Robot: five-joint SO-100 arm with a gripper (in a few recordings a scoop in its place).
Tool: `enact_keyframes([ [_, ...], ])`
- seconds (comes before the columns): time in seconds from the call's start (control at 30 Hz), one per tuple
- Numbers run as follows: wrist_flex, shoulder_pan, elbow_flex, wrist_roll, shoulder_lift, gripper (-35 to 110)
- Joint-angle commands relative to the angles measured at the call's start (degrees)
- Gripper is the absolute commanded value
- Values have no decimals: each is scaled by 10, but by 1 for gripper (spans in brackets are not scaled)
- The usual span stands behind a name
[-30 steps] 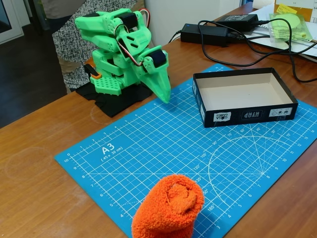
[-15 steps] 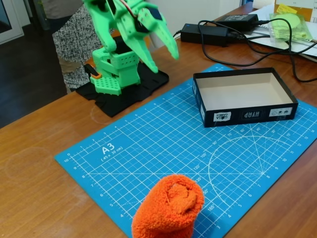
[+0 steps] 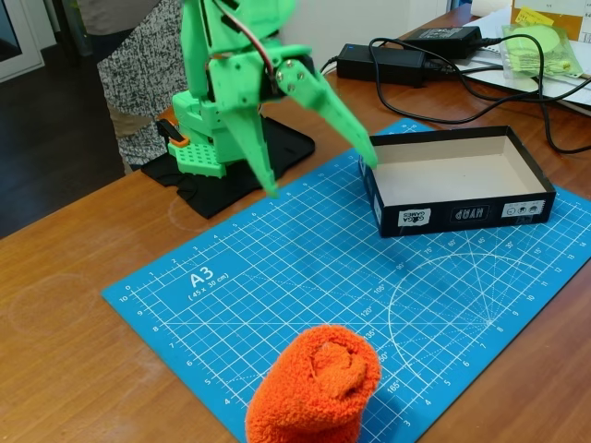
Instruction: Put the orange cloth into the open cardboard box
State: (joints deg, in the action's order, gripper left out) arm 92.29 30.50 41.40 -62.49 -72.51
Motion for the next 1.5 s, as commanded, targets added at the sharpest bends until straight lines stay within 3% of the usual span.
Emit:
enact_keyframes([
  [0.0, 24, 22, -207, -19, 110, 47],
  [0.17, 24, 28, -274, -40, 156, 47],
  [0.53, 25, 16, -369, 27, 231, 47],
  [0.67, 25, 11, -546, 62, 359, 47],
  [1.47, -35, 29, -550, 80, 445, 47],
])
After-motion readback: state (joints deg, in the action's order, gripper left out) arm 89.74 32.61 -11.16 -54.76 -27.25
